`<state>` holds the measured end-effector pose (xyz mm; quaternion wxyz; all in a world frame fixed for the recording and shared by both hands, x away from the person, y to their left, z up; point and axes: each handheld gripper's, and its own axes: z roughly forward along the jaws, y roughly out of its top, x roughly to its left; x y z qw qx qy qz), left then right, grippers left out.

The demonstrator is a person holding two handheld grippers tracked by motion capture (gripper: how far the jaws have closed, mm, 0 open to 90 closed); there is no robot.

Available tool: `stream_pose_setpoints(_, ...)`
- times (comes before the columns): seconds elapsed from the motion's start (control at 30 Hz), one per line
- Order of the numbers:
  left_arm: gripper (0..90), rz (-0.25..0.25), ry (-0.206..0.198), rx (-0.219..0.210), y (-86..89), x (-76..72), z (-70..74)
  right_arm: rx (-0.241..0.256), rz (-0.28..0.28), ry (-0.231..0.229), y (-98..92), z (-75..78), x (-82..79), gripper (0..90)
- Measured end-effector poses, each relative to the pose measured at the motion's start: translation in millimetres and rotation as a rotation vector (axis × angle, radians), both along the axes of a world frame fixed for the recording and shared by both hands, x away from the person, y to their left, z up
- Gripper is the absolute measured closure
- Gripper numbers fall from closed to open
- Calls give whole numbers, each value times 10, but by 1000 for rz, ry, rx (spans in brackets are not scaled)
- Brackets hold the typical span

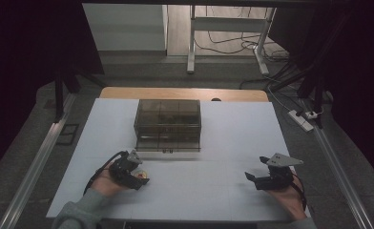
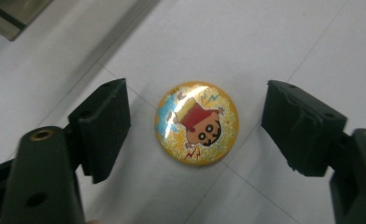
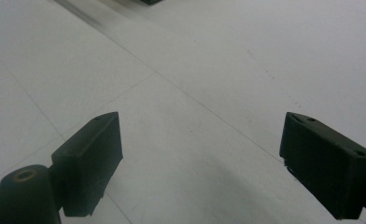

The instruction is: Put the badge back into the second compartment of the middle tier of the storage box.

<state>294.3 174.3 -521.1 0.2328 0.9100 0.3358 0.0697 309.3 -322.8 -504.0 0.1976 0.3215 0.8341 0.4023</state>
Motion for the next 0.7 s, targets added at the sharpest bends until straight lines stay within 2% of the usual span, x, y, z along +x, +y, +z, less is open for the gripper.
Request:
stream_pose_setpoints(0.17, 327, -13, 12, 17, -11, -1, -19, 0, 3, 1, 4, -5, 2, 130)
stream_pose_setpoints(0.2, 364, -19, 15, 14, -11, -2, -17, -1, 2, 1, 5, -6, 1, 130)
stream_pose_setpoints(0.33, 408, -28, 16, 10, -14, -11, -13, -1, 2, 2, 5, -7, 2, 130)
stream_pose_setpoints(0.4, 459, -31, 17, 9, -15, -22, -8, -1, 3, 2, 6, -8, 2, 130)
stream_pose_setpoints(0.7, 470, -25, 8, -5, 7, -39, -14, -4, 5, 8, 11, -19, -3, 132)
